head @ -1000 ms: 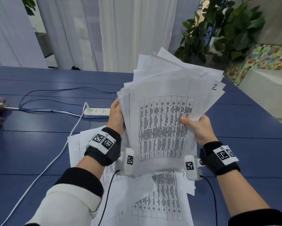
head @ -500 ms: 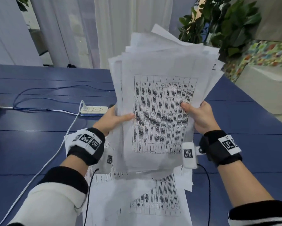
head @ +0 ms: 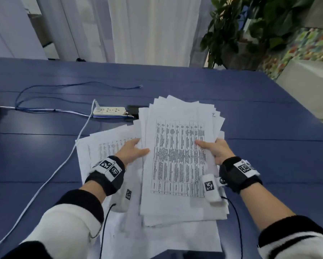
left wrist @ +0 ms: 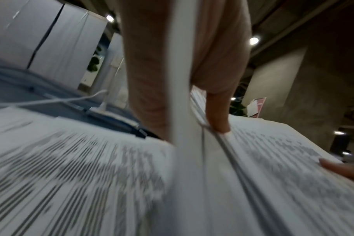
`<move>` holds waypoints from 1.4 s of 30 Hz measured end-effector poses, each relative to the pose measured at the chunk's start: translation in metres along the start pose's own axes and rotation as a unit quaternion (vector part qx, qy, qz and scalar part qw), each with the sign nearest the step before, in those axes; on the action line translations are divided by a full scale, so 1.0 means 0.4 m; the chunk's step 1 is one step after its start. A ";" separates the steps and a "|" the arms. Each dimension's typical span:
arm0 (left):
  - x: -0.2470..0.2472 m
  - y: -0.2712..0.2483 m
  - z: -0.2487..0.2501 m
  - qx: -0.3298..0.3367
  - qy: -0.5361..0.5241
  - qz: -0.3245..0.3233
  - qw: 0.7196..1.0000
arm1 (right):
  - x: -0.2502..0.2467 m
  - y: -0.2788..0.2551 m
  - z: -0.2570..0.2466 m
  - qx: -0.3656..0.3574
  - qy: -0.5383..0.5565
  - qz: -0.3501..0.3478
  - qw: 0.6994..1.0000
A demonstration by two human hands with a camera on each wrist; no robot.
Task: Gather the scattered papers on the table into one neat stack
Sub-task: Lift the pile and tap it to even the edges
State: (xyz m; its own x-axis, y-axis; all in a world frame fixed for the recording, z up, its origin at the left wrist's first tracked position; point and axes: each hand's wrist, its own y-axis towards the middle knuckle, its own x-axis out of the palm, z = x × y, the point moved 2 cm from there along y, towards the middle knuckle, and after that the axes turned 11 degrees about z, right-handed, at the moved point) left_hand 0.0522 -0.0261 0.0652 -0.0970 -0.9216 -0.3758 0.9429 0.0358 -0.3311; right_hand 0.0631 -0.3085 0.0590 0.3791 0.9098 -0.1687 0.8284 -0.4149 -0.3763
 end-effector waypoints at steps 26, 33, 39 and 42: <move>0.055 -0.153 -0.230 -0.155 0.134 -0.317 0.926 | -0.085 -0.184 0.303 0.059 -0.099 -0.021 0.993; 0.065 -0.132 -0.183 -0.184 -0.123 -0.086 0.971 | -0.080 -0.193 0.227 0.015 -0.009 -0.039 0.999; 0.020 -0.105 -0.066 0.007 -0.135 0.013 0.991 | -0.089 -0.182 0.057 -0.083 0.041 -0.076 0.993; -0.012 -0.097 0.039 0.130 -0.144 0.088 0.977 | -0.068 -0.181 -0.032 -0.171 0.041 -0.054 0.983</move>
State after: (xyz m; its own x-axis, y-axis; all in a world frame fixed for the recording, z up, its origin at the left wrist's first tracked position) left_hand 0.0209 -0.0292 0.0931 0.1325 -0.9819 -0.1356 0.9895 0.1389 -0.0388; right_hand -0.0019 -0.3033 0.1027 0.3019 0.9511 -0.0649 0.9505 -0.3056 -0.0566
